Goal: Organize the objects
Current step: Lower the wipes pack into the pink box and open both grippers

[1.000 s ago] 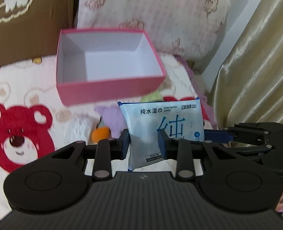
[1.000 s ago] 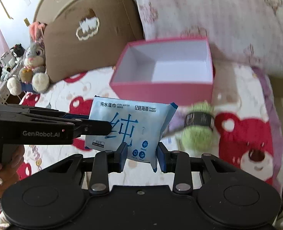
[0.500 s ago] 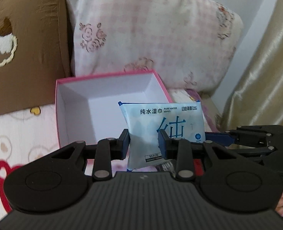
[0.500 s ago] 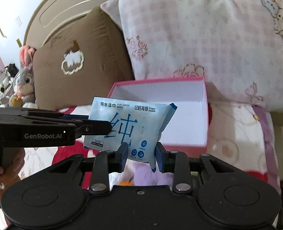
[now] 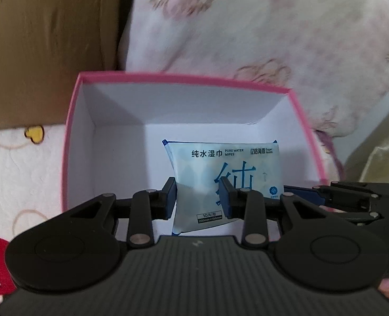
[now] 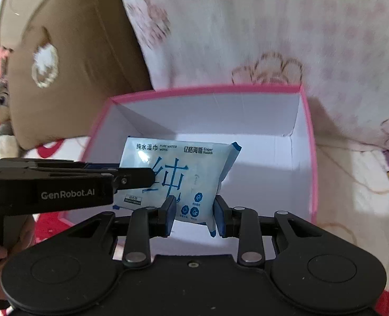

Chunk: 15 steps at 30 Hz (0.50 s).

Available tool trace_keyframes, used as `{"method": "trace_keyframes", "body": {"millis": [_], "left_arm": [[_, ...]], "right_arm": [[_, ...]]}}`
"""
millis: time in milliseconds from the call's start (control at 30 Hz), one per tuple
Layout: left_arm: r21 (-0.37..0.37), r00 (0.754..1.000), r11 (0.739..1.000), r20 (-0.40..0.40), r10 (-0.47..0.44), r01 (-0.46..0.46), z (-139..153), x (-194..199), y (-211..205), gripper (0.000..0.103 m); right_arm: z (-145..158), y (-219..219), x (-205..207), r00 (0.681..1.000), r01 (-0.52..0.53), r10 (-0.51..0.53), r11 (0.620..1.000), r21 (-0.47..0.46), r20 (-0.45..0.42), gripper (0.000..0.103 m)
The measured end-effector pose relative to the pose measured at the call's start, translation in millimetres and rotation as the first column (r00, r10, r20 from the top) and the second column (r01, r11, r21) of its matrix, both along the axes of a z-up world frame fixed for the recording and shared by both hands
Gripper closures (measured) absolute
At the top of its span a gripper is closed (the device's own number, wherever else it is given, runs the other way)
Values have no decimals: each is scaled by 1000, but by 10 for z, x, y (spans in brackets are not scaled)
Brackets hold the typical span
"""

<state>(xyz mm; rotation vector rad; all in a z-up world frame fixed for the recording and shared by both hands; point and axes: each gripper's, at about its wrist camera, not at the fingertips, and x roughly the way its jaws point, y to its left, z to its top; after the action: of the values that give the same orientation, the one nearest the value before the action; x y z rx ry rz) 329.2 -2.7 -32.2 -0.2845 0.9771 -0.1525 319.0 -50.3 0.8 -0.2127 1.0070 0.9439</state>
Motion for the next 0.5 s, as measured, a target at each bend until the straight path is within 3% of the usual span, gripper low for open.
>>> {"method": "trace_keyframes", "body": {"millis": [233,500], "left_arm": [[20,997,999,-67,38,-37,-351,255,69,70],[29,991,997,-111,75,-73,-540,432,32,71]], "right_arm": [[-337,240,179,998,-2,0,999,-42,-63,67],[-465,421,306,999,-12,7,994,-105,-54,68]]}}
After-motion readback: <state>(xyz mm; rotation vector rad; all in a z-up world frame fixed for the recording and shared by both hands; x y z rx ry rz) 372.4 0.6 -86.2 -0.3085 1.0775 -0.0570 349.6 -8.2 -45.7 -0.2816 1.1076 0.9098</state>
